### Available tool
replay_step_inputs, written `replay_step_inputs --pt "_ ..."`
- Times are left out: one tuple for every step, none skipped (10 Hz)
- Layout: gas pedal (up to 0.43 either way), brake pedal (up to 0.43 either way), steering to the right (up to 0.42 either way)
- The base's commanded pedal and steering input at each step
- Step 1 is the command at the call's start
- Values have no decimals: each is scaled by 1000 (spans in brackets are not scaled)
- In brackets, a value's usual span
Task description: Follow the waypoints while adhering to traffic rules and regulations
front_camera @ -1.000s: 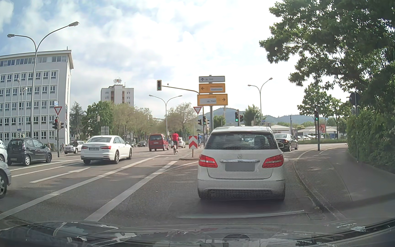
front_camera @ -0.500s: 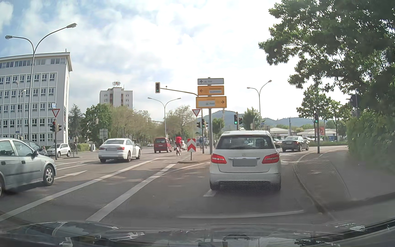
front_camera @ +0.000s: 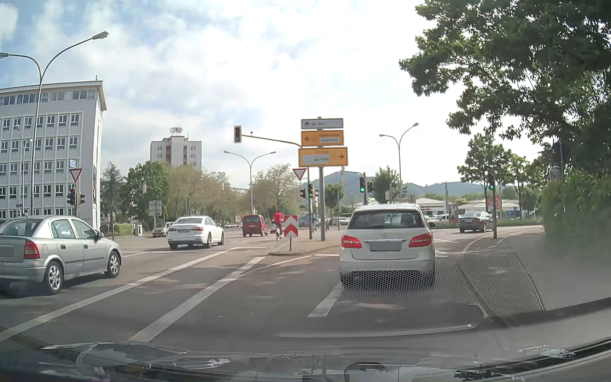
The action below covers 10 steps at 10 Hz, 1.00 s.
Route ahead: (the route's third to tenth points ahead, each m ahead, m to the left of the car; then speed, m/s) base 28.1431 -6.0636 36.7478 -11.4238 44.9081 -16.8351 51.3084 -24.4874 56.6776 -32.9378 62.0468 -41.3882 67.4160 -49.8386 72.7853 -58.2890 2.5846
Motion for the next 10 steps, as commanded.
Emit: replay_step_inputs --pt "539 0 13" --pt "531 0 29" --pt "512 0 41" --pt "488 0 49" --pt "449 0 50" --pt "429 0 49" --pt "421 0 49" --pt "370 0 51" --pt "370 0 56" --pt "358 0 64"
